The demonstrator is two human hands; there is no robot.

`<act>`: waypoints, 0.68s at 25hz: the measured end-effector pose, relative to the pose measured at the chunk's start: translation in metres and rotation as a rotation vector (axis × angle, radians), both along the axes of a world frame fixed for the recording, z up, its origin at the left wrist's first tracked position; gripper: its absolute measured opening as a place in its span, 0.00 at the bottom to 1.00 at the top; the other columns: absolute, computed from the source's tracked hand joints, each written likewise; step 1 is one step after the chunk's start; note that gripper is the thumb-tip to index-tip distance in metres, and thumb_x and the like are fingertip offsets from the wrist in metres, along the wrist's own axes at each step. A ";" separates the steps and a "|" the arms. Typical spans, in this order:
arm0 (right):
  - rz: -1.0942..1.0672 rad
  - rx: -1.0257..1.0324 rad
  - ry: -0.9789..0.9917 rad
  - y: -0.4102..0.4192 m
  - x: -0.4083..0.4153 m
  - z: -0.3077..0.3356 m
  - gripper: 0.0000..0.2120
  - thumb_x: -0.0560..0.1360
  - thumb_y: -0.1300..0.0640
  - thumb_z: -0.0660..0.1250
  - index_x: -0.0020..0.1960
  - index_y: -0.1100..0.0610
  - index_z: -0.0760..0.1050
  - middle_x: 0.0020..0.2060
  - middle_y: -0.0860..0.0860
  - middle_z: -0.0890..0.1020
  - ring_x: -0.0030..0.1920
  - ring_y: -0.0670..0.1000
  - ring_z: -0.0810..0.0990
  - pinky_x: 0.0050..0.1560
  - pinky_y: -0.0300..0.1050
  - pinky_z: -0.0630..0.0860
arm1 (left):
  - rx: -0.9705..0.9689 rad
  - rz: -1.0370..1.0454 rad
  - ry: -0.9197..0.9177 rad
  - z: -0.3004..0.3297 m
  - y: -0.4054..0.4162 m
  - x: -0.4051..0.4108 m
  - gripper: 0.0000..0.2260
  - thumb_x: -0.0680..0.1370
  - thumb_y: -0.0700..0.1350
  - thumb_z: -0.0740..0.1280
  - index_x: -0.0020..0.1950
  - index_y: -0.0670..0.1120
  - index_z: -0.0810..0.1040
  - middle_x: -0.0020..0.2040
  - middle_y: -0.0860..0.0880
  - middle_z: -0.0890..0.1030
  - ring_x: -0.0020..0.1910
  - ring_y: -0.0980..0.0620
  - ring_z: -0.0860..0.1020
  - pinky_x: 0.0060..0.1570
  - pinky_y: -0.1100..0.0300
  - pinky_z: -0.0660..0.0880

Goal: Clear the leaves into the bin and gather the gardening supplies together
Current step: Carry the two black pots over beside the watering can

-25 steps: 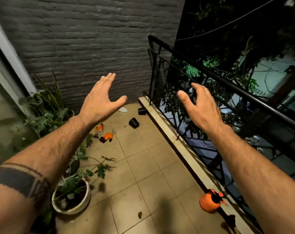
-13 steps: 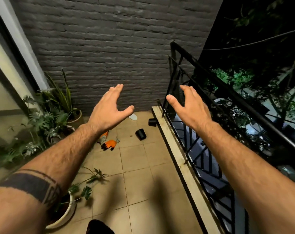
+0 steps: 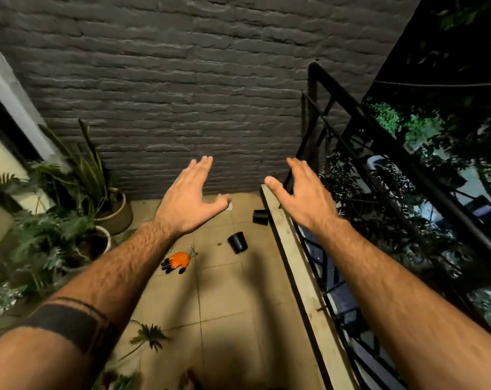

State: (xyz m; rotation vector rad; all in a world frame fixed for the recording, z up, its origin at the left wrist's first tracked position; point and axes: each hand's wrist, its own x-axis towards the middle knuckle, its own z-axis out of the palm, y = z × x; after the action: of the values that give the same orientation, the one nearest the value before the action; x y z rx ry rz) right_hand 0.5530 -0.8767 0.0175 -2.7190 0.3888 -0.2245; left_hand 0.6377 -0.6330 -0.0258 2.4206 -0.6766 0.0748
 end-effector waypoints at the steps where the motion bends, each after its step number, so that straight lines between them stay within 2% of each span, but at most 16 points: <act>1: -0.007 0.010 -0.002 -0.010 0.020 -0.003 0.41 0.79 0.30 0.55 0.82 0.55 0.55 0.81 0.52 0.58 0.81 0.50 0.52 0.78 0.50 0.54 | -0.002 0.004 0.008 -0.002 -0.008 0.021 0.44 0.72 0.69 0.60 0.83 0.51 0.52 0.82 0.51 0.56 0.81 0.52 0.52 0.73 0.61 0.47; 8: 0.044 0.021 -0.004 -0.096 0.127 -0.026 0.42 0.78 0.29 0.55 0.82 0.55 0.55 0.81 0.53 0.58 0.81 0.51 0.53 0.78 0.51 0.56 | 0.022 0.059 -0.012 -0.014 -0.090 0.116 0.43 0.74 0.66 0.65 0.83 0.49 0.53 0.82 0.50 0.56 0.81 0.52 0.52 0.74 0.59 0.48; 13: 0.128 0.007 0.079 -0.158 0.185 -0.039 0.41 0.79 0.31 0.56 0.82 0.56 0.54 0.81 0.55 0.58 0.81 0.53 0.53 0.78 0.53 0.56 | -0.008 0.114 0.143 -0.029 -0.156 0.149 0.44 0.74 0.65 0.66 0.83 0.51 0.51 0.83 0.50 0.55 0.81 0.52 0.54 0.76 0.58 0.51; 17: 0.108 0.022 0.134 -0.179 0.210 -0.055 0.41 0.80 0.32 0.57 0.82 0.57 0.53 0.81 0.55 0.58 0.81 0.53 0.53 0.78 0.52 0.57 | -0.019 0.089 0.263 -0.054 -0.184 0.165 0.43 0.76 0.62 0.68 0.83 0.48 0.51 0.83 0.48 0.56 0.81 0.51 0.55 0.78 0.55 0.54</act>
State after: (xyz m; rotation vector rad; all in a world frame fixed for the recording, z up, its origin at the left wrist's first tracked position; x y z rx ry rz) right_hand 0.7634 -1.0555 -0.0378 -2.7318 0.2783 -0.0087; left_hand 0.8031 -0.8165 -0.0801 2.3843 -0.4472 -0.1971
